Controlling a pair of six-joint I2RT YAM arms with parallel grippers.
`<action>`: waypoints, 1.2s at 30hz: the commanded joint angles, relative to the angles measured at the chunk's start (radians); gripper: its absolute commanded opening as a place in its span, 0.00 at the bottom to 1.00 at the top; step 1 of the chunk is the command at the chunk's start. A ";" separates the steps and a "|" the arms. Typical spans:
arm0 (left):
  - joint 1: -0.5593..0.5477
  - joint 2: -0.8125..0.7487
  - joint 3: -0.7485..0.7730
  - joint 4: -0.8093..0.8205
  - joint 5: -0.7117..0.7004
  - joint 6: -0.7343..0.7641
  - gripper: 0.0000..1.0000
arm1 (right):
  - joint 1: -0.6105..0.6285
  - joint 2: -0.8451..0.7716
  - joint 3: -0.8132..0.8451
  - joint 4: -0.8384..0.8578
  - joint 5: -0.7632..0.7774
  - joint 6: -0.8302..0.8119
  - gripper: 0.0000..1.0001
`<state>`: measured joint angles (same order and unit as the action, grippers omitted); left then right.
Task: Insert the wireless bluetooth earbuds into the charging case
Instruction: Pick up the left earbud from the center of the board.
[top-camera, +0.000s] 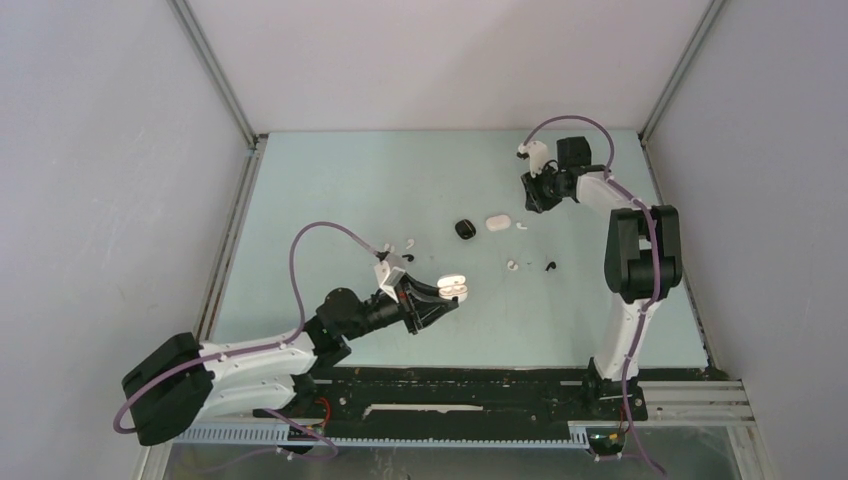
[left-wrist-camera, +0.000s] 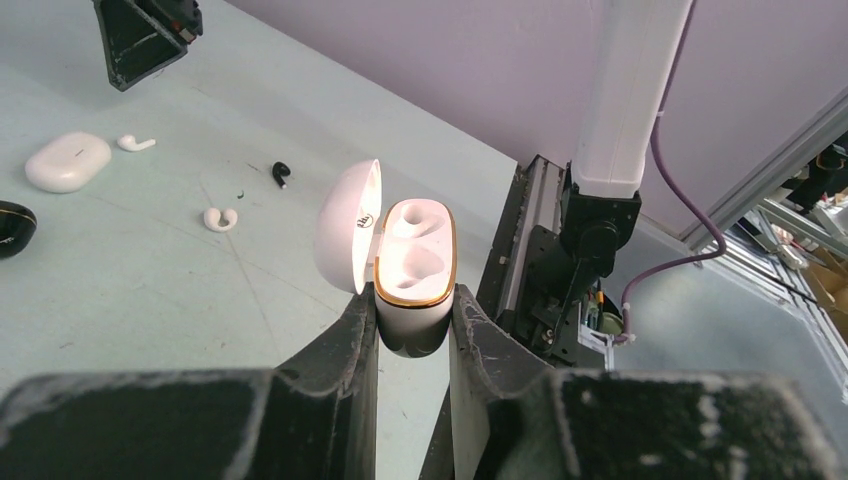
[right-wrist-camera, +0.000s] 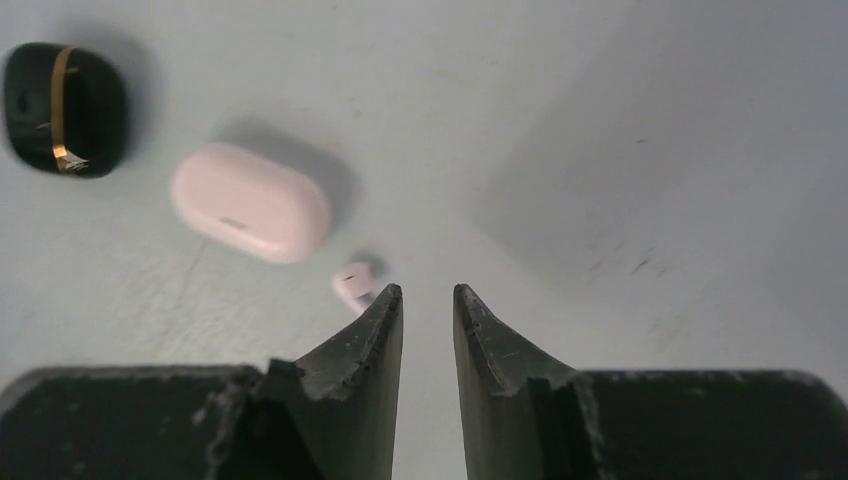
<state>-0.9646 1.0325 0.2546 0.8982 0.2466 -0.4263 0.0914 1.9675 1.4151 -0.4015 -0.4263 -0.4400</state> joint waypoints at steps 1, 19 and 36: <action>-0.005 -0.034 0.003 -0.005 -0.012 0.018 0.00 | 0.017 0.060 0.088 -0.007 0.097 -0.079 0.28; -0.005 -0.059 -0.029 0.019 -0.009 0.002 0.00 | 0.111 0.128 0.135 -0.194 0.293 -0.229 0.32; -0.005 -0.074 -0.046 0.002 -0.020 0.007 0.00 | 0.142 0.138 0.128 -0.224 0.251 -0.238 0.37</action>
<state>-0.9646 0.9718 0.2150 0.8722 0.2386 -0.4267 0.2276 2.0949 1.5177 -0.6270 -0.1619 -0.6662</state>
